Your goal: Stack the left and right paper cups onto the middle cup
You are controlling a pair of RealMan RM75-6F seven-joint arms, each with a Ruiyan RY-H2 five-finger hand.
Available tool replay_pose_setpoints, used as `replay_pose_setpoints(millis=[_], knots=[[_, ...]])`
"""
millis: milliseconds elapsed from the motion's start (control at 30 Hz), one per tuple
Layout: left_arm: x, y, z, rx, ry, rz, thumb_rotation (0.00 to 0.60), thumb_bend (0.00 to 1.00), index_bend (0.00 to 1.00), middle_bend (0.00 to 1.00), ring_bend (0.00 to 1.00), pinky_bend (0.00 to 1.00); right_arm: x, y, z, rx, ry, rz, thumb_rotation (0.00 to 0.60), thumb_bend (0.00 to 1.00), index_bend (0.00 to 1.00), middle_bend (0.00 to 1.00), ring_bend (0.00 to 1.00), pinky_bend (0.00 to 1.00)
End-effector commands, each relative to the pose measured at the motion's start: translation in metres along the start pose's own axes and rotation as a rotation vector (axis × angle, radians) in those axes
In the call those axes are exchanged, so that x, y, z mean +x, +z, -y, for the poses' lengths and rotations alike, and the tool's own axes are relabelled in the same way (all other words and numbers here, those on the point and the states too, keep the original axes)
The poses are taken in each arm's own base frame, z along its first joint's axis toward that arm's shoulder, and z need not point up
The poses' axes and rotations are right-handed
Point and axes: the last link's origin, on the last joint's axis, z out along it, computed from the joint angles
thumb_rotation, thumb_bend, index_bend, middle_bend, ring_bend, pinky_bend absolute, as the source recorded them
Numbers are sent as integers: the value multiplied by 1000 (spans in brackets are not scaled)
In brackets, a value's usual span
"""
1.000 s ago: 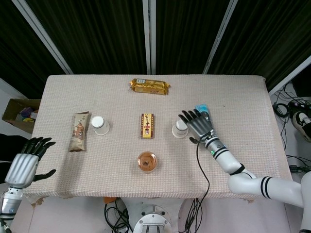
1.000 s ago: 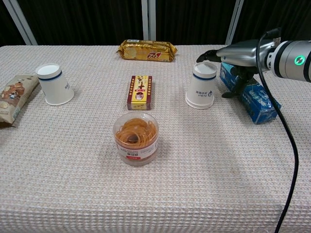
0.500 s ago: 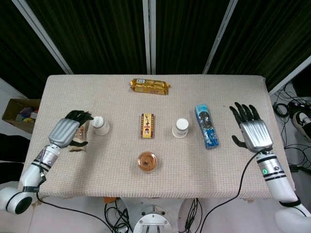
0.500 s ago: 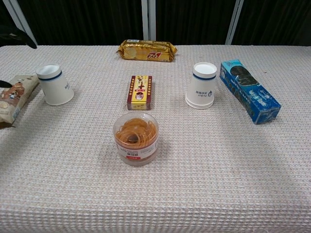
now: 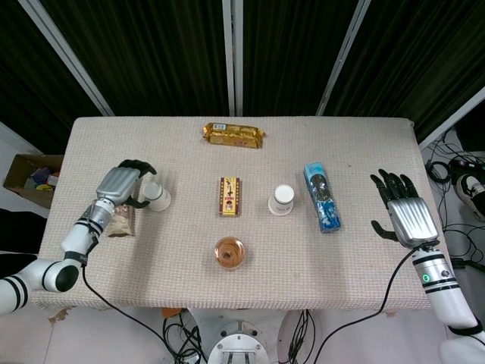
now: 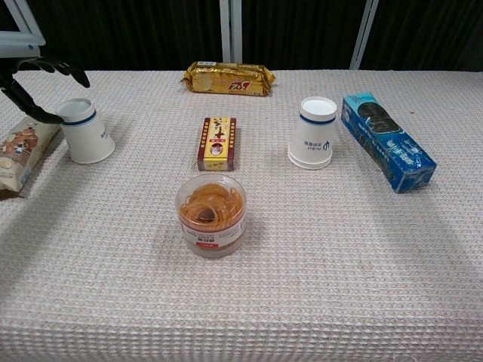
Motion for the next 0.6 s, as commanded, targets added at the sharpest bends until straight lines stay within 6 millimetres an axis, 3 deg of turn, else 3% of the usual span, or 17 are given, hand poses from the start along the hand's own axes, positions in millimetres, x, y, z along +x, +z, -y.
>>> replay_pose_setpoints(millis=[33,400,600], knots=[[-4,8,-4,7,4,14,600,257,304,229,147,117,-1,1,0,-1,0,4,600,217,0,0,0,0],[-15,15,-6,14,-15,55,600,296,350,270,174,120,-8,0,-9,-29,15,21,600,216,0,0,0,0],[-2,16,-17,-25,-75,-41,600,372,508,510,360,155,-10,-2,-14,-47,28,19,600,217,0,0,0,0]])
